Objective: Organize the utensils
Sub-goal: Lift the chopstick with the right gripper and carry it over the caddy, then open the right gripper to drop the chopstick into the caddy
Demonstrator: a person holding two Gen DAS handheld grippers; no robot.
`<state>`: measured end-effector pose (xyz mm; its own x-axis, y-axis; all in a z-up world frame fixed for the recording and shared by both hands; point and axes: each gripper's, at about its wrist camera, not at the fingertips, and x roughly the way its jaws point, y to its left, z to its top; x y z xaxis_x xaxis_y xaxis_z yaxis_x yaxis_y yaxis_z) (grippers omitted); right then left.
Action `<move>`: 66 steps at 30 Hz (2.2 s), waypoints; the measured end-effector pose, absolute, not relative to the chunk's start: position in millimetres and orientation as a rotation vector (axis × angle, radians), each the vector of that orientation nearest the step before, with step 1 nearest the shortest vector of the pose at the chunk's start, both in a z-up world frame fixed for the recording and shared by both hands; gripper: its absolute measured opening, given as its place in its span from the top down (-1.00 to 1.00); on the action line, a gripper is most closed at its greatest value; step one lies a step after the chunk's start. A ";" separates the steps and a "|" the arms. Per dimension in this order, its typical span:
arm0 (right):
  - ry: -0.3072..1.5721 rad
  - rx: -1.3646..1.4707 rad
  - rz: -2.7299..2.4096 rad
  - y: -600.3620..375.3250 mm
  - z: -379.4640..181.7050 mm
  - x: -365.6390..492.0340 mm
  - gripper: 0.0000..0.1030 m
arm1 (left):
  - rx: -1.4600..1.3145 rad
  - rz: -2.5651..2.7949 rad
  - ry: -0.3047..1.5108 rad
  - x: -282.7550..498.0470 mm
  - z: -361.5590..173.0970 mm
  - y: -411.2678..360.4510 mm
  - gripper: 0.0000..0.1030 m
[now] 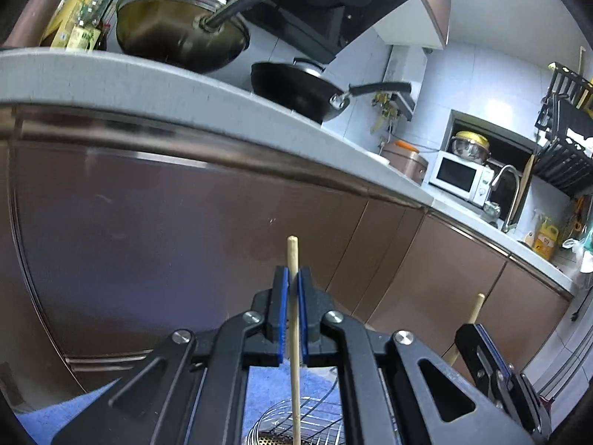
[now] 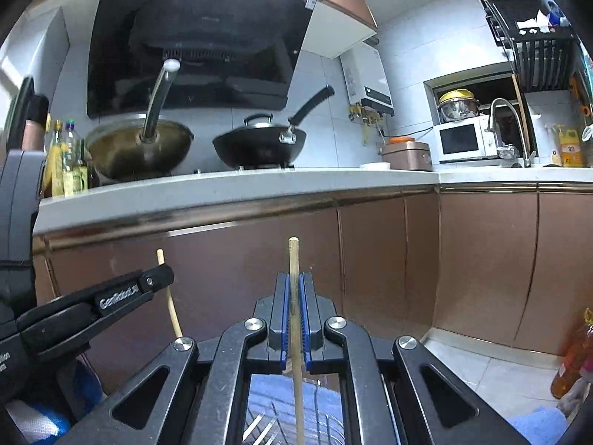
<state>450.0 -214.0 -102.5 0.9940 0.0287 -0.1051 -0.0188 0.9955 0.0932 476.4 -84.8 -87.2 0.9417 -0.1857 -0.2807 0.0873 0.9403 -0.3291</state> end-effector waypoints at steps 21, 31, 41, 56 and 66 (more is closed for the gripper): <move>0.162 0.092 -0.002 -221.9 -81.6 374.9 0.49 | -0.244 -0.201 0.336 415.1 -70.9 -66.5 0.52; 0.152 0.138 0.037 -222.2 -19.1 277.7 0.49 | -0.195 -0.202 0.313 314.6 -0.9 -16.5 0.19; 0.177 0.183 0.081 -211.3 1.9 204.7 0.42 | -0.189 -0.211 0.355 225.4 20.6 26.1 0.05; 0.286 0.247 0.120 -205.7 -3.8 157.5 0.42 | -0.097 -0.302 0.531 166.5 5.3 17.1 0.05; 0.524 0.337 0.146 -219.9 -52.9 190.2 0.43 | -0.075 -0.439 0.770 192.1 -53.5 -12.5 0.10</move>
